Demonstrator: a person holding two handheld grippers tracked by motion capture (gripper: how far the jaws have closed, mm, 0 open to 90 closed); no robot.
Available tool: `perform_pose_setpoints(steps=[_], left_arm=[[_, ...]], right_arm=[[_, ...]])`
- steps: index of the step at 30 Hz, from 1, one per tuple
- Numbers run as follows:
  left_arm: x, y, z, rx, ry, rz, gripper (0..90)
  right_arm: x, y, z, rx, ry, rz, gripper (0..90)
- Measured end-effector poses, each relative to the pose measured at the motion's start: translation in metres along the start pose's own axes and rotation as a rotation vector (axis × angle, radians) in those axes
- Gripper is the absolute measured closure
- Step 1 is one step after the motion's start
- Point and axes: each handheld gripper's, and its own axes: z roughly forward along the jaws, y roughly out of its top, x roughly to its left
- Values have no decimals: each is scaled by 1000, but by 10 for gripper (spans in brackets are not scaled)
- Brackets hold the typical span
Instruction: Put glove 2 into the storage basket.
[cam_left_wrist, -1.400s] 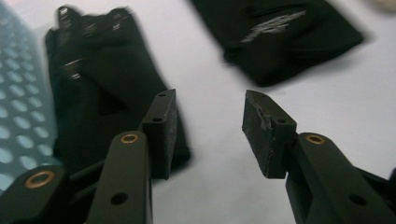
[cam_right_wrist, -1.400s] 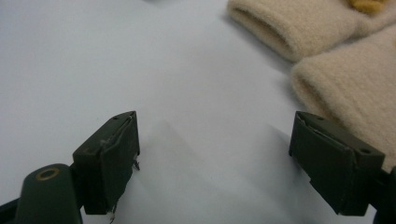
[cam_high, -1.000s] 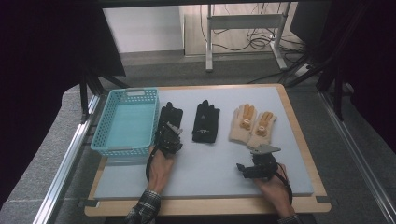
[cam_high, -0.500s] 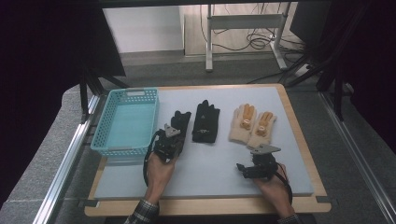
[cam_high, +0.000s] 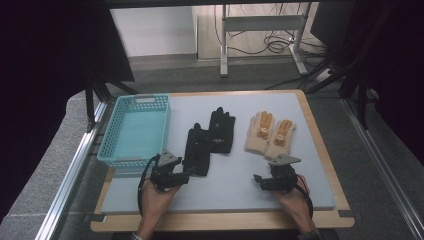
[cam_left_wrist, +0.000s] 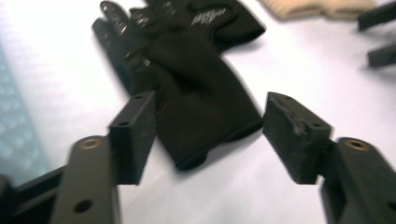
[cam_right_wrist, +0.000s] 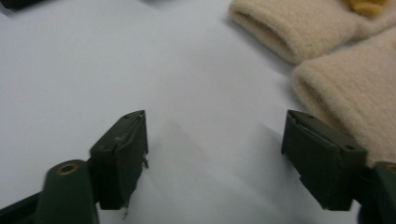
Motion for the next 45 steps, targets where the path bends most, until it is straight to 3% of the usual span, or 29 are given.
perform_pose_setpoints(steps=[3,6,13,16,20,23,24,28,30,36,37,38,39,40,43,45], left_arm=[[5,-17,1,13,7,28,257],[8,-26,0,46,46,61,191],[16,-39,-5,89,81,69,93],[21,-48,-1,133,98,74,72],[28,-49,1,147,55,16,51],[28,-50,1,146,56,16,50],[28,-50,1,143,56,15,50],[28,-50,1,144,56,16,50],[28,-51,1,140,54,14,51],[28,-51,1,140,53,12,51],[28,-51,1,140,54,13,51],[28,-51,1,139,53,12,52],[28,-51,1,139,54,12,52],[28,-51,1,139,53,12,52],[28,-51,1,138,54,12,52],[28,-51,1,138,54,11,53]], right_arm=[[5,8,4,4,30,-12,273],[9,18,8,-11,62,-16,289],[22,53,26,-36,131,-39,355],[29,70,37,-31,156,-59,371],[42,94,56,-28,178,-82,368],[49,106,66,-31,193,-90,360],[58,116,77,-23,202,-104,328],[69,128,92,-22,206,-129,283],[79,139,110,-13,203,-147,255],[90,147,136,35,169,-224,268],[97,147,145,72,141,-270,341],[98,148,145,84,151,-257,422],[98,148,145,84,151,-257,422],[98,149,144,94,164,-234,487],[101,150,142,99,110,-246,721],[102,151,137,94,113,-242,812]])
